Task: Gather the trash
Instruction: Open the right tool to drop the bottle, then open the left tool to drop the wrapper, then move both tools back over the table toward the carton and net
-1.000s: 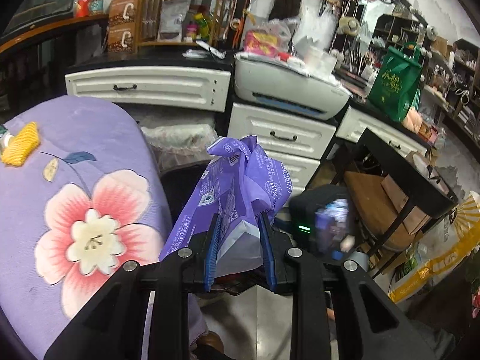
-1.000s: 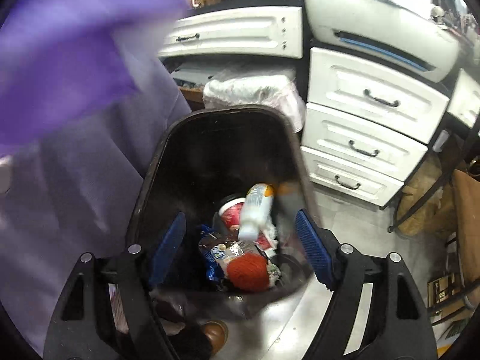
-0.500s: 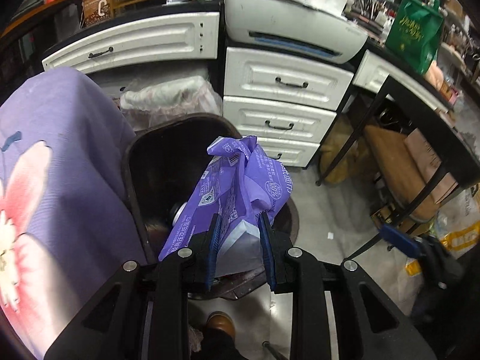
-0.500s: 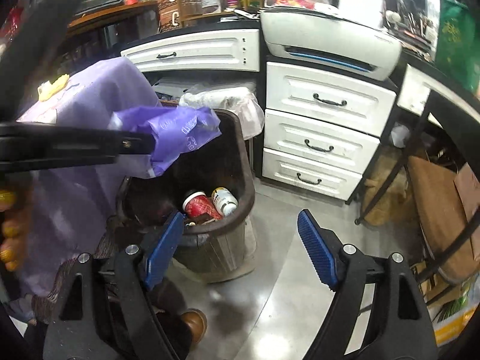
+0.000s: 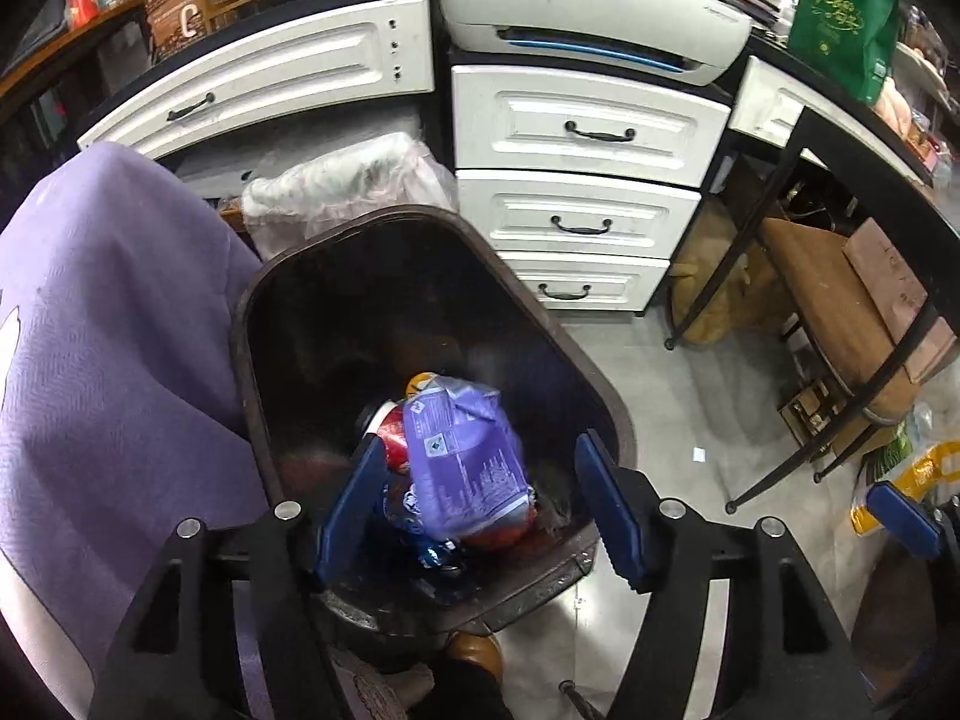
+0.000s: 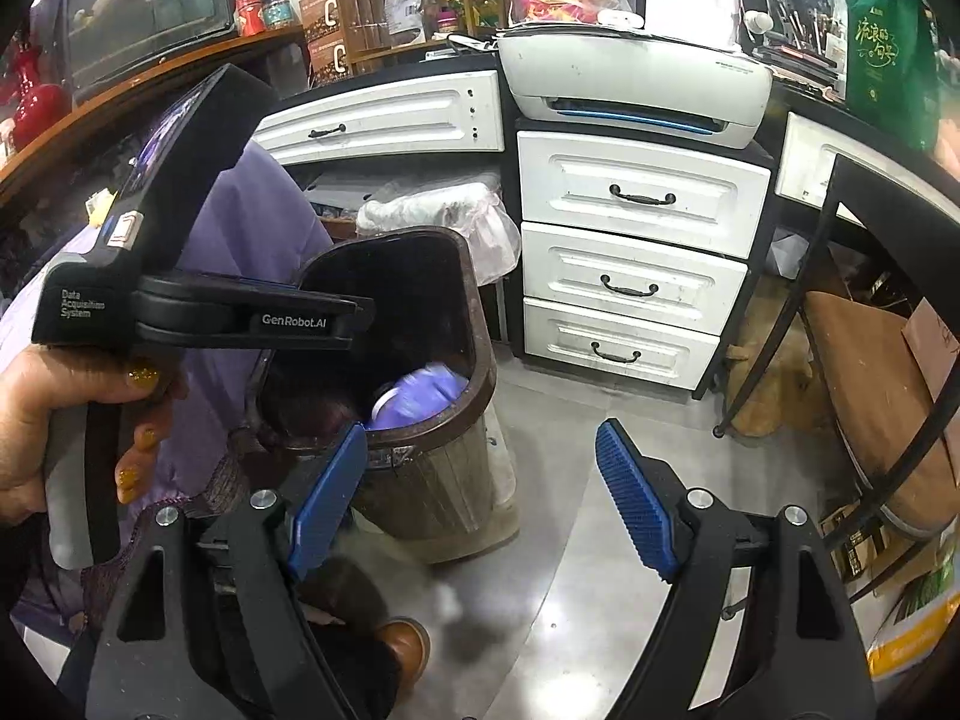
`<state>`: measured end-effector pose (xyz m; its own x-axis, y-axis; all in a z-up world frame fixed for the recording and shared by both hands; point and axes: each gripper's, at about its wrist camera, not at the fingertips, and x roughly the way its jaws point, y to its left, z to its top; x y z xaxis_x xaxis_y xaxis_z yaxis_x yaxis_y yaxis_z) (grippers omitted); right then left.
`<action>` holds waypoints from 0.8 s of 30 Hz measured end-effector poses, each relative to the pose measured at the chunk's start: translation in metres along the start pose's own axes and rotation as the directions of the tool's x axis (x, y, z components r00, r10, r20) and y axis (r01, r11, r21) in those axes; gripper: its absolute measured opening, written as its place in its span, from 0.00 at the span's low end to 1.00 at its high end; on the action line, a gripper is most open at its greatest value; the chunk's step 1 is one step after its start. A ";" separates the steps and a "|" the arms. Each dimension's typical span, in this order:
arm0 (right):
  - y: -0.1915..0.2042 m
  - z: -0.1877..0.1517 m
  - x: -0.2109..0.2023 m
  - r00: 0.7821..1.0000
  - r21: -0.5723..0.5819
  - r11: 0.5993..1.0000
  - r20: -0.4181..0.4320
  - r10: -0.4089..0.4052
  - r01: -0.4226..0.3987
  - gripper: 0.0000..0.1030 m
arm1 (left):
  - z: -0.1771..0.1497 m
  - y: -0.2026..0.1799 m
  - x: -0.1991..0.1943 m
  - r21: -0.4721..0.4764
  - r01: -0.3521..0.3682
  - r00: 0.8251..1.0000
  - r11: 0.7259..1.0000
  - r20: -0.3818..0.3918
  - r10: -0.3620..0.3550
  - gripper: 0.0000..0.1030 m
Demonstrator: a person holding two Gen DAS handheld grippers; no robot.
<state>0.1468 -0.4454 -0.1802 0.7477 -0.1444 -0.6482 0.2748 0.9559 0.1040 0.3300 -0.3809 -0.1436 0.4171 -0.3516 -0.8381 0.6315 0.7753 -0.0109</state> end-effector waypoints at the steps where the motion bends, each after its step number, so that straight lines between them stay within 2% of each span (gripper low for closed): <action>1: 0.000 0.000 -0.001 1.000 0.003 1.000 0.002 0.002 -0.002 0.76 | 0.000 -0.002 -0.002 0.006 0.004 1.000 1.000 0.005 -0.004 0.64; 5: 0.000 0.001 -0.003 1.000 -0.003 1.000 0.012 -0.008 0.008 0.76 | 0.001 -0.005 -0.018 0.005 0.014 0.999 1.000 0.042 -0.014 0.66; 13: 0.008 0.005 -0.014 1.000 -0.014 1.000 0.028 0.003 -0.003 0.77 | 0.000 -0.001 -0.064 -0.012 0.019 0.992 1.000 0.128 -0.017 0.79; 24: 0.029 0.020 -0.027 0.996 -0.020 0.997 0.049 0.076 -0.075 0.77 | -0.016 0.025 -0.150 -0.019 0.011 0.959 1.000 0.285 -0.005 0.91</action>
<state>0.1472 -0.4186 -0.1448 0.7949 -0.0841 -0.6009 0.2063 0.9688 0.1373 0.2725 -0.3004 -0.0273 0.5826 -0.4904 -0.6482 0.6237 0.7811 -0.0303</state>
